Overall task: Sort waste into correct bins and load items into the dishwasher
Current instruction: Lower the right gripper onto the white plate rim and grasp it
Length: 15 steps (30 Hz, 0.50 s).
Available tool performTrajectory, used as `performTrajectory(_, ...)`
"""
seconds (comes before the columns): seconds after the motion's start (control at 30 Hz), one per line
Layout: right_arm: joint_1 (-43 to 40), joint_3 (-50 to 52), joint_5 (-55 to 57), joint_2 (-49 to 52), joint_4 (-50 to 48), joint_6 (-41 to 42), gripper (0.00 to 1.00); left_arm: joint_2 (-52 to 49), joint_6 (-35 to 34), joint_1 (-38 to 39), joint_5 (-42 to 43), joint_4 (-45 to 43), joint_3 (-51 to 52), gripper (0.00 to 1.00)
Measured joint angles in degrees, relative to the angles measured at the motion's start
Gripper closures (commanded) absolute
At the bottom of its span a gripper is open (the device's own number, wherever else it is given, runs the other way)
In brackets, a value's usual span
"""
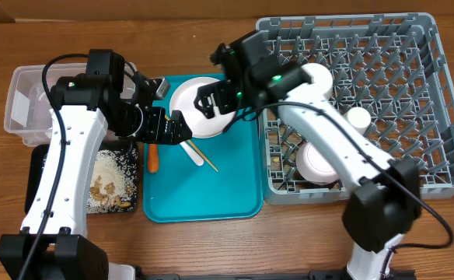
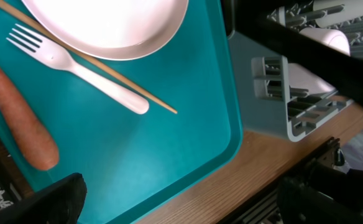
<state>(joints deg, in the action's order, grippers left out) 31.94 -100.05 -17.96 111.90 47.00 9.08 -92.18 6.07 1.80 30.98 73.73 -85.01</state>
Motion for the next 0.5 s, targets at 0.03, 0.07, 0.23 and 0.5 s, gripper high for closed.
performTrajectory(0.03, 0.90, 0.00, 2.73, 1.09, -1.05, 1.11, 0.00, 0.00, 0.00, 0.00, -0.20, 0.00, 0.00, 0.00)
performTrajectory(0.07, 1.38, 0.00, 4.55, 1.77, -1.84, 1.68, 0.00, 0.00, 0.00, 0.00, -0.26, -0.02, 0.00, 0.00)
performTrajectory(0.23, 2.43, 0.02, 13.38, 6.05, -4.85, 4.17, 0.00, 0.00, 0.00, 0.00, -0.70, -0.02, 0.00, 0.00)
performTrajectory(0.5, 2.19, 0.11, 20.72, 9.79, -5.44, 6.38, 0.00, 0.00, 0.00, 0.00, -1.29, -0.07, 0.00, 0.00)
